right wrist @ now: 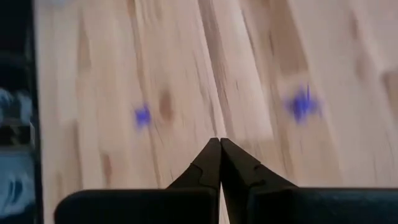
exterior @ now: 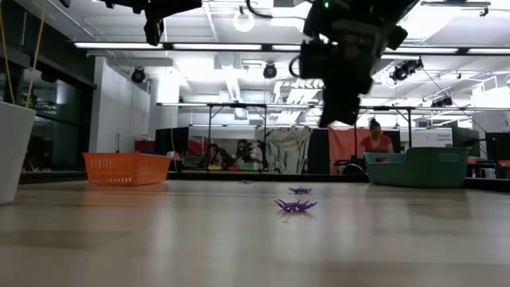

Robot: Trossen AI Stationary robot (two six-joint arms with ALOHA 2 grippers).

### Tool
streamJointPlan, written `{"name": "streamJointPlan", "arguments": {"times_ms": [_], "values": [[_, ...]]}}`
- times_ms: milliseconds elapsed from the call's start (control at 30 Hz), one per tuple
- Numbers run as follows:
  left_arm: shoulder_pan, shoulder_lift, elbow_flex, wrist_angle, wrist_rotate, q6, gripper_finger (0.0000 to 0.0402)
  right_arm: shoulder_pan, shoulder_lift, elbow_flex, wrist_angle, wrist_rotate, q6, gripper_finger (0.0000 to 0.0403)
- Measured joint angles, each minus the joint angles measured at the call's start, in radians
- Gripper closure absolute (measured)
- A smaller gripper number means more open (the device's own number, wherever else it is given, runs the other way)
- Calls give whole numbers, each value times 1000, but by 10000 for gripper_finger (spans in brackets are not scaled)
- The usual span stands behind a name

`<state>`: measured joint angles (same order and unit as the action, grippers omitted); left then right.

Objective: Sort Halloween decoration
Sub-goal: Put the violet spider toy into the yellow bin

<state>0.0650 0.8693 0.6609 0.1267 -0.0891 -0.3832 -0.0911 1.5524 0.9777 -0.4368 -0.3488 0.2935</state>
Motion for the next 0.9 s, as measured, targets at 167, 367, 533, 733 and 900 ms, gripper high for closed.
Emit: {"name": "streamJointPlan", "arguments": {"times_ms": [167,367,533,733,900], "values": [[0,0,0,0,0,0,402,-39,54,40,20,42,76,402],[0,0,0,-1,0,-6,401,-65,171,138,-14,69,-125,353],[0,0,0,-1,0,-7,401,-66,232,154,-33,136,-358,288],[0,0,0,-1,0,-7,401,-65,281,154,-41,188,-588,270],[0,0,0,-3,0,-8,401,-73,321,154,-34,188,-646,270]]}}
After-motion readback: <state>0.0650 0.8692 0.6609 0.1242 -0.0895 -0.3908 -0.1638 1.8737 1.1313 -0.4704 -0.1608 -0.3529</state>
